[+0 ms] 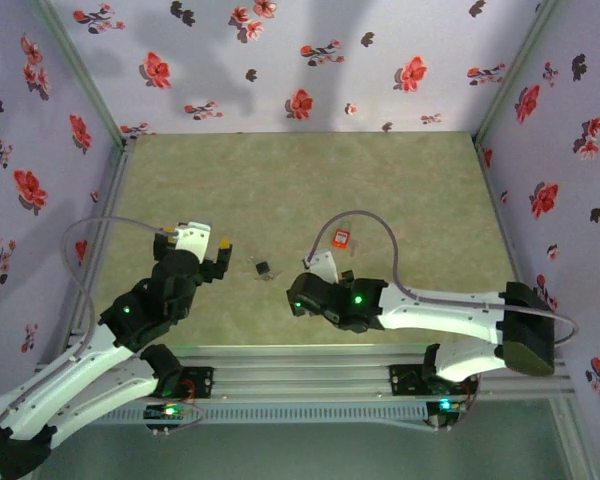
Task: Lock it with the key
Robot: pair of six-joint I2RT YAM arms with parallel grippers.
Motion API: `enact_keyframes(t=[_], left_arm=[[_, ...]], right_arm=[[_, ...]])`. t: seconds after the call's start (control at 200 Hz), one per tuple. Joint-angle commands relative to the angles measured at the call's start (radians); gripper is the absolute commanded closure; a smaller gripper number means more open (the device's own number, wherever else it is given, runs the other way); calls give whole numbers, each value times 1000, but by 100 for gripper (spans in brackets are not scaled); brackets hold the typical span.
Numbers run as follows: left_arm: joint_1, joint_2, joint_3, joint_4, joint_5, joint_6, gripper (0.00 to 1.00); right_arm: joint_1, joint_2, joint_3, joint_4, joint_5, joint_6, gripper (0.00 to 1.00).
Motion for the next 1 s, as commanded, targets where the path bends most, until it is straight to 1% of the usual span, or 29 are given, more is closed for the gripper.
enact_keyframes(t=[0.0, 0.11, 0.25, 0.335, 0.475, 0.59, 0.62, 0.7, 0.75, 0.865, 0.93, 0.995], left_arm=[[-6, -12, 28, -6, -29, -17, 0], [-6, -11, 31, -16, -29, -25, 0], [-6, -11, 36, -26, -29, -28, 0], [-6, -12, 37, -26, -28, -30, 0], [-8, -9, 39, -31, -28, -32, 0], [-8, -9, 40, -35, -26, -34, 0], [-7, -8, 41, -36, -27, -35, 0], [-8, -8, 41, -38, -27, -36, 0], [-8, -8, 42, -39, -26, -36, 0], [-9, -7, 43, -42, -26, -37, 0], [-11, -8, 42, -42, -26, -36, 0], [-11, -8, 43, -43, -27, -36, 0]], right_arm=[[-30, 24, 13, 28, -32, -16, 1], [-61, 37, -7, 50, -85, -22, 1], [-92, 65, -14, 37, -130, -32, 7], [-103, 88, -7, 20, -153, -44, 8], [-109, 121, -10, 6, -172, -49, 14], [-124, 148, -26, 14, -180, -49, 23], [-129, 155, -29, 19, -214, -52, 24], [-138, 172, -33, 26, -226, -59, 27], [-145, 183, -36, 32, -237, -66, 31], [-166, 214, -32, 40, -258, -79, 32], [-175, 237, -22, 39, -271, -90, 37], [-180, 258, -6, 29, -273, -103, 38]])
